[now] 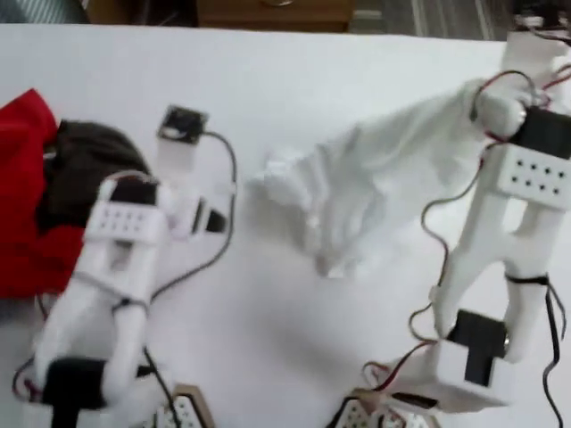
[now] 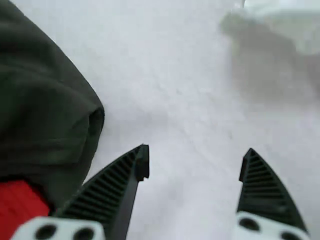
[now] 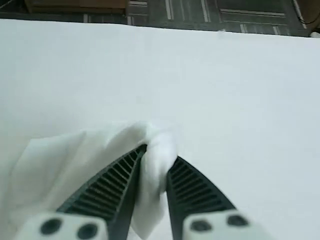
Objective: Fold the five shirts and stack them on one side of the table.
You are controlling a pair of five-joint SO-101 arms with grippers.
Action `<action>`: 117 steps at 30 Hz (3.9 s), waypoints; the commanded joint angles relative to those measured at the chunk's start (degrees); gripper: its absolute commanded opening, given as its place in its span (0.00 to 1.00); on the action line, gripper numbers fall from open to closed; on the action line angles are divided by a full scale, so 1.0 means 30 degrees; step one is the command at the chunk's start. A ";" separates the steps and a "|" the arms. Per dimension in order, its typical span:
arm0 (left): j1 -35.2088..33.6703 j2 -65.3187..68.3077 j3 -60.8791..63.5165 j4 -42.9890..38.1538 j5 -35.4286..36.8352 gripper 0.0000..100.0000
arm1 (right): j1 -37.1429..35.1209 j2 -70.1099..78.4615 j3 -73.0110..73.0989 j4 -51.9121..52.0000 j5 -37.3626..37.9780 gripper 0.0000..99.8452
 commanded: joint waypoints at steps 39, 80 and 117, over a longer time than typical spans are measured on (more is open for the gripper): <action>0.5714 2.5143 -3.3626 0.4894 0.9729 0.30 | 0.3121 0.0894 -0.0029 0.3238 0.0088 0.22; 0.0410 2.2916 -4.3619 1.3978 0.5392 0.03 | -0.0777 -0.0103 -0.0059 0.5553 -0.0059 0.22; -0.6154 0.6945 -1.3055 0.5070 0.2491 0.03 | -1.5194 -0.1919 1.8901 -0.7048 0.0000 0.22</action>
